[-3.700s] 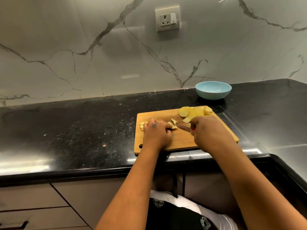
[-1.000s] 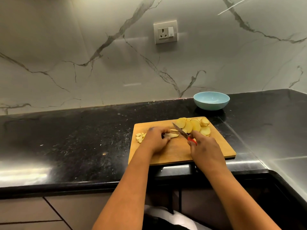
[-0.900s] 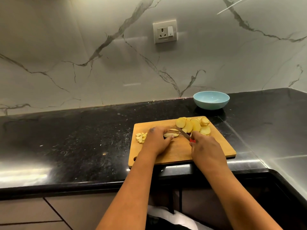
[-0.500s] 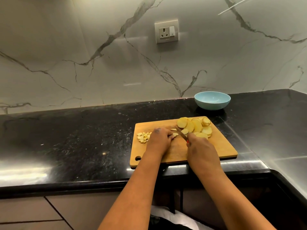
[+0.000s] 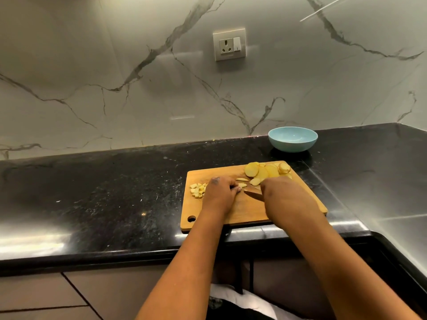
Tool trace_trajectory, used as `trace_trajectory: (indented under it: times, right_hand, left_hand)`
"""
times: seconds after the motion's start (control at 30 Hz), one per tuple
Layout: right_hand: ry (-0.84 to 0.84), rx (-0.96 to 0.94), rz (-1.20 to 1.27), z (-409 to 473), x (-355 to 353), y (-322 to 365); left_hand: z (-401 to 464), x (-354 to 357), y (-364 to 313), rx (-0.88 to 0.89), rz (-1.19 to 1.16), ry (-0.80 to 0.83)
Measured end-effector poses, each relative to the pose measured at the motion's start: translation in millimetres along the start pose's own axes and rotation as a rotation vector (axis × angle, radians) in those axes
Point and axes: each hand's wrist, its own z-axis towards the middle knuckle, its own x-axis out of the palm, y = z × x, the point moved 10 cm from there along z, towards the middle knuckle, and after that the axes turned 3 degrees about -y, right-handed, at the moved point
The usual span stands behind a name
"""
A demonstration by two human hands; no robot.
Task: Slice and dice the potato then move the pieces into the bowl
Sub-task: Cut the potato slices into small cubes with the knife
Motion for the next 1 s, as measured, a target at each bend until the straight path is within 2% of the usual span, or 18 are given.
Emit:
trace_trajectory:
  times: [0.07, 0.2, 0.27, 0.47, 0.63, 0.73, 0.83, 1.0]
  right_hand:
    - [0.008, 0.011, -0.014, -2, -1, -9]
    - [-0.221, 0.025, 0.133, -10, -5, -13]
    - [-0.25, 0.0, 0.152, -10, 0, -6]
    - [-0.181, -0.057, 0.127, -1, 21, 15]
    - [-0.022, -0.029, 0.049, -1, 8, -1]
    - [-0.081, -0.018, 0.02, -5, -1, -7]
    - [-0.21, -0.007, 0.111, -9, -2, 1]
    - [-0.217, -0.062, 0.063, -8, 15, 25]
  left_hand:
    - [-2, 1, -2, 0.016, 0.016, 0.005]
    - [-8, -1, -1, 0.026, -0.005, 0.015]
    - [-8, -3, 1, 0.016, -0.002, 0.013]
    - [-4, -4, 5, -0.025, -0.016, -0.014]
    - [-4, -5, 6, -0.021, -0.042, -0.032]
    - [-6, -9, 7, -0.016, -0.069, -0.079]
    - [-7, -13, 7, -0.025, -0.073, -0.097]
    - [-6, -13, 4, -0.02, -0.054, -0.08]
